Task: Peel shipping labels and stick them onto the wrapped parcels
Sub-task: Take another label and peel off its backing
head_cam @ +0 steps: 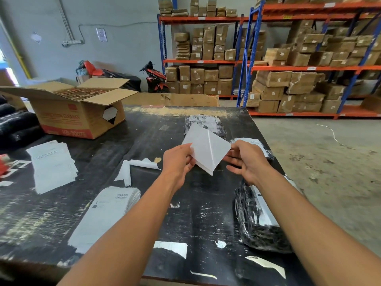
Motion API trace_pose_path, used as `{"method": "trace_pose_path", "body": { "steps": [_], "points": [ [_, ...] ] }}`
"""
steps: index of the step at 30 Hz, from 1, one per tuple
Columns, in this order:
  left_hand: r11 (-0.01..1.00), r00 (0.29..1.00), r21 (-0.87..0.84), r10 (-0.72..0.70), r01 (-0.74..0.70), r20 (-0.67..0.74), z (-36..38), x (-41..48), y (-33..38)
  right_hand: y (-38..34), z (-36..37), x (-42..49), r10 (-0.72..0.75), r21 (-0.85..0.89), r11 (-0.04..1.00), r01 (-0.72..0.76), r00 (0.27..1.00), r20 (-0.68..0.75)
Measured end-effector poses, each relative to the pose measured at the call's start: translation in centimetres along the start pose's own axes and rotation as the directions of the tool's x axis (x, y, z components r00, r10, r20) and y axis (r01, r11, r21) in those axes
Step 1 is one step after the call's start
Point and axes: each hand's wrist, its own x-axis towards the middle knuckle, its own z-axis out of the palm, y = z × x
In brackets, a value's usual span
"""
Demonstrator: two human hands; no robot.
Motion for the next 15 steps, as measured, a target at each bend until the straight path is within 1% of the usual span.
{"method": "trace_pose_path", "body": {
  "steps": [5, 9, 11, 14, 15],
  "points": [
    [1.0, 0.991, 0.018, -0.007, 0.01, -0.134, -0.5, -0.2, 0.1, 0.1, -0.4, 0.3, 0.035, 0.115, 0.993, -0.036, 0.999, 0.006],
    [0.996, 0.983, 0.085, -0.007, 0.023, -0.183, -0.7, -0.5, -0.5, 0.3, -0.4, 0.3, 0.056, 0.188, 0.981, -0.058, 0.998, 0.015],
    [0.997, 0.976, 0.071, -0.009, 0.025, -0.217, -1.0, -0.6, -0.7, 0.6, -0.3, 0.4, 0.073, 0.207, 0.975, -0.077, 0.997, 0.026],
    [0.998, 0.963, 0.004, -0.053, 0.056, -0.263, -1.3, -0.6, -0.8, 0.8, 0.0, 0.7, 0.085, 0.239, 0.967, -0.087, 0.996, 0.016],
    [0.999, 0.956, 0.017, -0.044, 0.051, -0.291, -1.3, -0.6, -0.6, 0.8, 0.1, 0.9, 0.088, 0.256, 0.963, -0.087, 0.996, 0.004]
  ]
}}
